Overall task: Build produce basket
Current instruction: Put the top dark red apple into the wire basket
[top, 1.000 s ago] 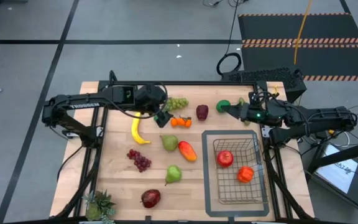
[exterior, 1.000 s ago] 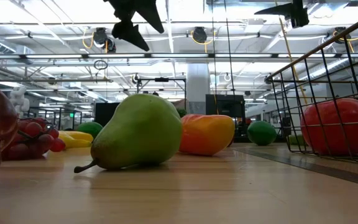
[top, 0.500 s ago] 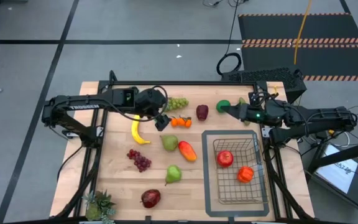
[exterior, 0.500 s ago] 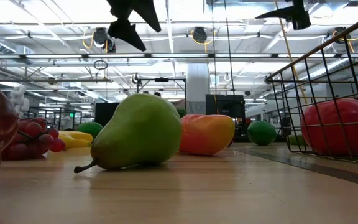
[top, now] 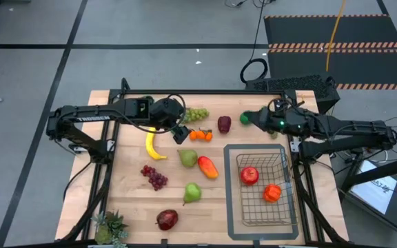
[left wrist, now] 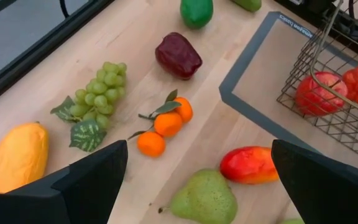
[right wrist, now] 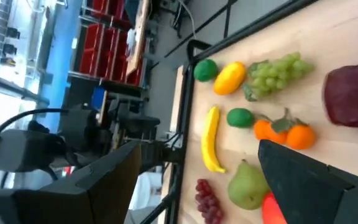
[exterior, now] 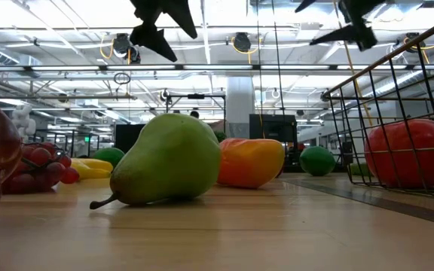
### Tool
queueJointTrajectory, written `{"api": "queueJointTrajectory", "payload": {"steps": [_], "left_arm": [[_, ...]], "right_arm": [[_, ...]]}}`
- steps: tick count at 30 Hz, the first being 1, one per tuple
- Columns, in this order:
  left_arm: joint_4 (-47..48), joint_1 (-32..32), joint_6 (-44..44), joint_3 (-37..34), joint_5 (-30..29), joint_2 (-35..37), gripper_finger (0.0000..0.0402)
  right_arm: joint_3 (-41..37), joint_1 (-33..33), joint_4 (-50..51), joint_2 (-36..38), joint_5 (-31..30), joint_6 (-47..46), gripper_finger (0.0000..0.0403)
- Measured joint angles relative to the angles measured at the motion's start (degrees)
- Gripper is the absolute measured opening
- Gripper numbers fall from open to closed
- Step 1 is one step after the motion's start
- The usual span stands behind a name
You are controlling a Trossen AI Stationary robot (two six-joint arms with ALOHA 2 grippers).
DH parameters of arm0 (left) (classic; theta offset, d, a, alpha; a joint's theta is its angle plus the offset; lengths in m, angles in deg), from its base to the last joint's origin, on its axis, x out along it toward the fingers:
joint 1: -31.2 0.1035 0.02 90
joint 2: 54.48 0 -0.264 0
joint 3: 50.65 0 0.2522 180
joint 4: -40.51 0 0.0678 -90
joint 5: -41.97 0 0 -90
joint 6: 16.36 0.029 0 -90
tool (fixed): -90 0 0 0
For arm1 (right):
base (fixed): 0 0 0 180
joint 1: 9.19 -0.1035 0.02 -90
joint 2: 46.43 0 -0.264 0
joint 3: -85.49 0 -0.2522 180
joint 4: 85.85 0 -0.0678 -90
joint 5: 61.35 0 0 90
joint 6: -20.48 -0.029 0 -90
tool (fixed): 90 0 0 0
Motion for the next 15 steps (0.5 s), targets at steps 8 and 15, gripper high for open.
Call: {"api": "queueJointTrajectory", "payload": {"steps": [8, 15], "left_arm": [[-0.9, 0.0, -1.1, 0.0, -0.2, 0.0, 0.0397], [-1.6, -0.3, -4.5, 0.0, -0.2, 0.0, 0.0397]], "right_arm": [[12.9, 10.6, 7.0, -15.9, 19.4, 10.6, 0.0317], [23.8, 17.1, 18.7, -29.1, 25.4, 26.3, 0.0317]]}}
